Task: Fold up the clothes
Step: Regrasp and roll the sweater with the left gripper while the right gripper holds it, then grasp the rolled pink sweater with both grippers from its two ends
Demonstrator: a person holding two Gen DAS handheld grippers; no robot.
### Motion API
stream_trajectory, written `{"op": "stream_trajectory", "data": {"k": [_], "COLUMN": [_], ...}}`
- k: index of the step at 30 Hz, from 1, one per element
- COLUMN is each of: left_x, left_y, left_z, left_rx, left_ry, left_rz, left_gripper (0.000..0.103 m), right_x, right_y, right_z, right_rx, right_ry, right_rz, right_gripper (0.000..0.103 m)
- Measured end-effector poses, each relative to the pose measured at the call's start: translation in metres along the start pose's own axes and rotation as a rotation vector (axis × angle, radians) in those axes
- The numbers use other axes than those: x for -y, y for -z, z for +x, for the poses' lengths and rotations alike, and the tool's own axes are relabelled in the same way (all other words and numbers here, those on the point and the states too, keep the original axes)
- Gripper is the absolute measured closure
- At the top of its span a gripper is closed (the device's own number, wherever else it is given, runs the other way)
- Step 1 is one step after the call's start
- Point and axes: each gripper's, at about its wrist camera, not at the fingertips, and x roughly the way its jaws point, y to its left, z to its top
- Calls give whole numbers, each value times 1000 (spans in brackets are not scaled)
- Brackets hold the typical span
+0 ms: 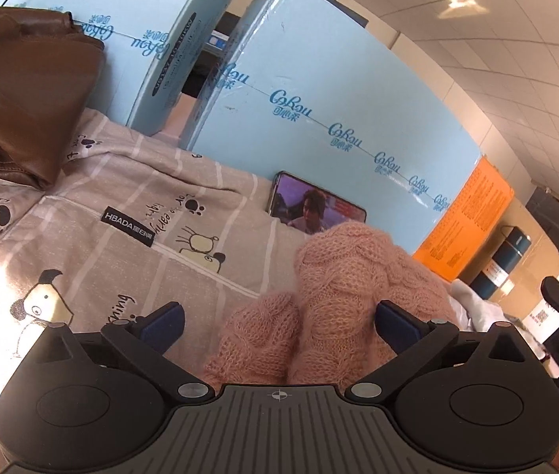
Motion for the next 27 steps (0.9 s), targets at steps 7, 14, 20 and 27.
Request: {"op": "stream_trajectory", "data": {"k": [7,14,20,27], "left_x": [-29,-20,0,19], "left_y": [4,13,17,15], "left_z": [-14,-6,10,25], "left_rx": [-75,-151,-192,-189], "left_ry": [55,143,151,162], "left_rz": [-269,-271,-183,-74], "left_gripper": [0,0,0,0], "right_x": [18,20,9,-10], "right_y": [-5,0,8,19], "right_z": [6,19,27,28], "right_rx": [-7,-108,-185,-194], "right_ry": [178,227,243,204], "right_rz": [106,90,-17,-152], "right_gripper": [1,0,0,0]}}
